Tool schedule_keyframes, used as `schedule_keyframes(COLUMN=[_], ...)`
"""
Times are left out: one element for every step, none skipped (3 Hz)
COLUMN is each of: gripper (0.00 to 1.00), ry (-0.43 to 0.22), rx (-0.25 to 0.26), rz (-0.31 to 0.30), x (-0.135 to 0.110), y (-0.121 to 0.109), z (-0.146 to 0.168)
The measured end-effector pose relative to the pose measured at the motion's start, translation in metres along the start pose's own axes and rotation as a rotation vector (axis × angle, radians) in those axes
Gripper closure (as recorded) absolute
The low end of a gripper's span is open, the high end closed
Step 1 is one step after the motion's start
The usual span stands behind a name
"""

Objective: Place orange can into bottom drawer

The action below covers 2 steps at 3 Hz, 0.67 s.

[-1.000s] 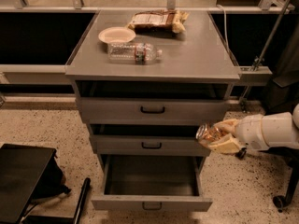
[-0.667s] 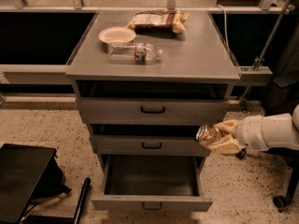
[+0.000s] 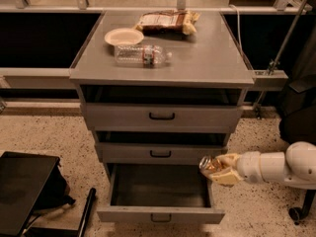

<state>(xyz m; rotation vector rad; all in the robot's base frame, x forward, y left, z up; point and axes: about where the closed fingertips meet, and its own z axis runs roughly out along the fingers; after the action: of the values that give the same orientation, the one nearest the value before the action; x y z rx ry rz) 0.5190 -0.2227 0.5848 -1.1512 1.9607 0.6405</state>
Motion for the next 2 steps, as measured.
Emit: schedule_keyframes(gripper=[1.0,1.0], ry=[-0.015,-0.009], rx=[-0.024,-0.057], rz=[0.054,0.077], x=[0.049,0.075], y=[-0.002,-0.002], z=[0.06,0.124])
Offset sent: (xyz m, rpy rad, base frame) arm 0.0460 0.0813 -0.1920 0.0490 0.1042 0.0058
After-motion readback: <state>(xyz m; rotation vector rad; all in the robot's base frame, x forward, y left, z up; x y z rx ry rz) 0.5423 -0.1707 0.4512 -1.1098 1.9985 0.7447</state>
